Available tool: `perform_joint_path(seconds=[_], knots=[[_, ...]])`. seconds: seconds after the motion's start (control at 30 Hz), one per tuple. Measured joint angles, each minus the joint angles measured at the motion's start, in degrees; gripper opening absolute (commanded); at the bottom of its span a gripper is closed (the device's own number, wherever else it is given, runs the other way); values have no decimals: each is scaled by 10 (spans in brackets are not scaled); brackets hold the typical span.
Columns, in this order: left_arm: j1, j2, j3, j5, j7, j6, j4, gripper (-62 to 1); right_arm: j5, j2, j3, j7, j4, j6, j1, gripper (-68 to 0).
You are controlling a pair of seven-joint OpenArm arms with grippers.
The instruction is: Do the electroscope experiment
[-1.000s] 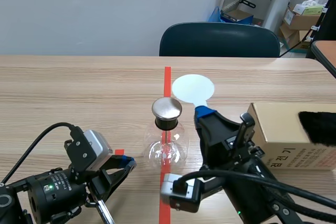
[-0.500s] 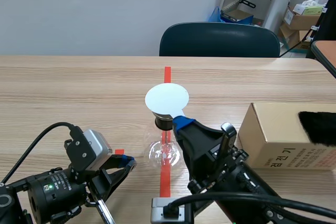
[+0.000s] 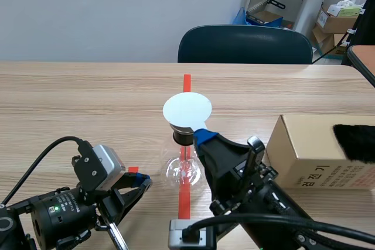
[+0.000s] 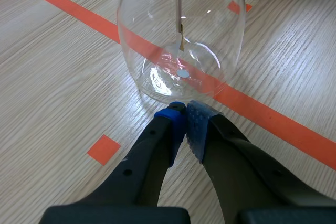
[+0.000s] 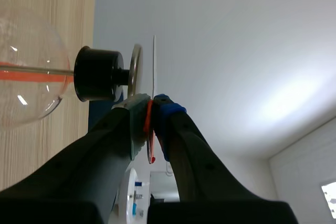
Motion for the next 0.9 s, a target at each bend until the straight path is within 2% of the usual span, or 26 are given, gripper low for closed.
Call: perform_joint_path(seconds=[0.43,0.57,0.67,0.9], knots=[[0,0,0,0,0,0,0,-567,1,0,0,-218,0,0,0,-669],[0,0,0,0,0,0,0,-567,2,0,0,-269,0,0,0,-669],[0,0,0,0,0,0,0,-567,2,0,0,-297,0,0,0,-669],[0,0,0,0,0,0,0,-567,2,0,0,-326,0,0,0,-669]])
